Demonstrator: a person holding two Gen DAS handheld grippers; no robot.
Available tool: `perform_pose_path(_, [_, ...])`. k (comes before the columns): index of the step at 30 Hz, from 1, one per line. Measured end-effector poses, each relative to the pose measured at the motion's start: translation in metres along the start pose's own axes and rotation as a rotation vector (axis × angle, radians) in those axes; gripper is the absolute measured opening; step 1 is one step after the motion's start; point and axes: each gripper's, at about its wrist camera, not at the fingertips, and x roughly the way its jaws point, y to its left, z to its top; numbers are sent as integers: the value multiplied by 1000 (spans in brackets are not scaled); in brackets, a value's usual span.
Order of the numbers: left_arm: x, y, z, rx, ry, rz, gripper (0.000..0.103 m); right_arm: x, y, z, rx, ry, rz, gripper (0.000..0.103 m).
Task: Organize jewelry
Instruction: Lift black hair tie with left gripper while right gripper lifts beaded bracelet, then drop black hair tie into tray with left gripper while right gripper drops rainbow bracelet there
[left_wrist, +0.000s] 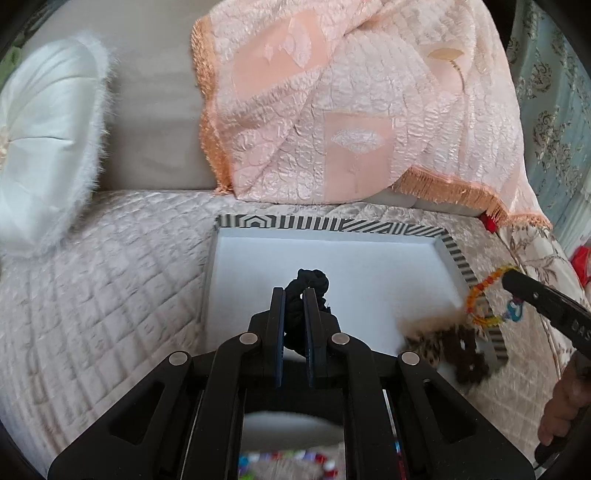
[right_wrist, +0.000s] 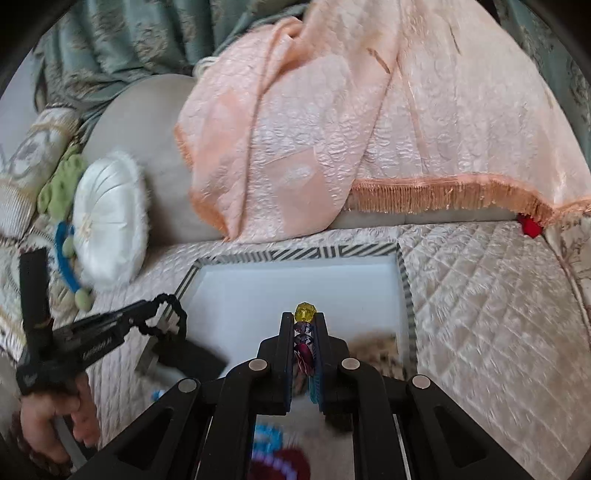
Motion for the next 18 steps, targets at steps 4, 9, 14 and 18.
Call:
perform_pose_path(4, [23,2,6,-33,20,-34,7,30,-12,18,17,-9,-47,8])
perform_pose_path(9, [59,11,1,-52,112,-21,7,67,-27,25,-5,42,-150,8])
perform_pose_path(14, [69,23,0,-70,127,39,7,100,-44,19,20,115,-214,8])
perform_pose_path(18, [70,32,-4,-84,151,68,14,113,-39,13,19,159,-141,8])
